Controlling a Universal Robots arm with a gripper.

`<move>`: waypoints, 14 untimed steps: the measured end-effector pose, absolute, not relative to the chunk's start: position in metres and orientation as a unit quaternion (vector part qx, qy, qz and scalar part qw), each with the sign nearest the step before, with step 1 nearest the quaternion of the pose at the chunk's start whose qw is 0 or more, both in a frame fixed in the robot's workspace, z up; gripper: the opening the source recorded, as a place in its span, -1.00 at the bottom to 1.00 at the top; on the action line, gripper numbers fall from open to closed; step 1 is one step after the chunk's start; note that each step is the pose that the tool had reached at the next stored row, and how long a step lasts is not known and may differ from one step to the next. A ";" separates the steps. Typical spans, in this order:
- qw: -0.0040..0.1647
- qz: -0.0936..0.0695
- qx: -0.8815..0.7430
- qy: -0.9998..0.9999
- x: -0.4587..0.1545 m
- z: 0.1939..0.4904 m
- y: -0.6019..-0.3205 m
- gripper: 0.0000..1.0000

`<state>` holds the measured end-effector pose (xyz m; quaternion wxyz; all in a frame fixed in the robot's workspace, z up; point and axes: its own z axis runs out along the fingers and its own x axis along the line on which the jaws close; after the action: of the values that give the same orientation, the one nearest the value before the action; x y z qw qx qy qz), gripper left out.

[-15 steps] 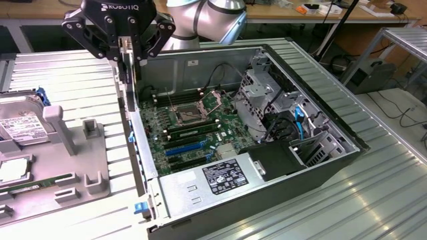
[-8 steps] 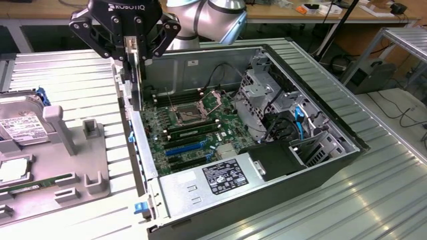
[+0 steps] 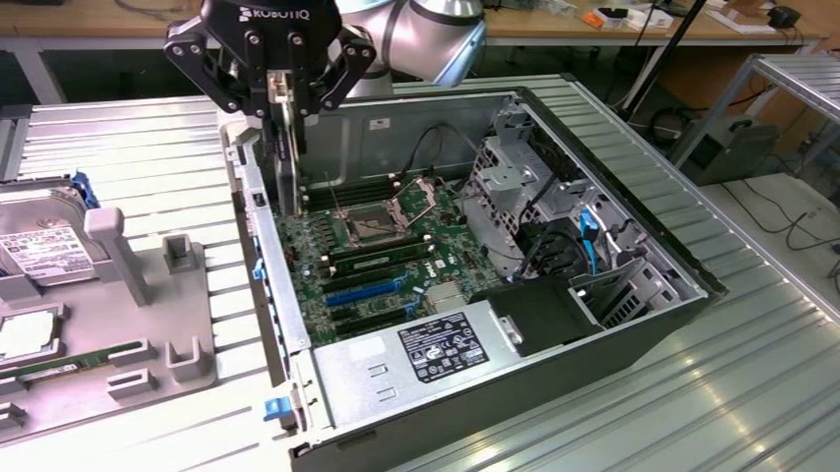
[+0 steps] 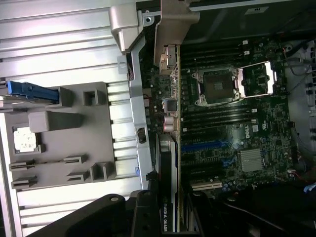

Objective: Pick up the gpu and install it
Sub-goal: 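Pick up the gpu and move the gpu toward the slot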

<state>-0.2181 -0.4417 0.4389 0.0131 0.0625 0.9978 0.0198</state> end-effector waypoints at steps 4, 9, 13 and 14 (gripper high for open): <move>0.013 0.020 0.063 0.998 -0.213 0.439 -0.442 -0.46; 0.013 0.020 0.063 0.998 -0.204 0.439 -0.442 -0.46; 0.013 0.020 0.062 0.998 -0.198 0.439 -0.442 -0.46; 0.013 0.020 0.063 0.998 -0.197 0.439 -0.442 -0.46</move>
<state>-0.1974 -0.4417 0.4388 0.0132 0.0625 0.9978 0.0198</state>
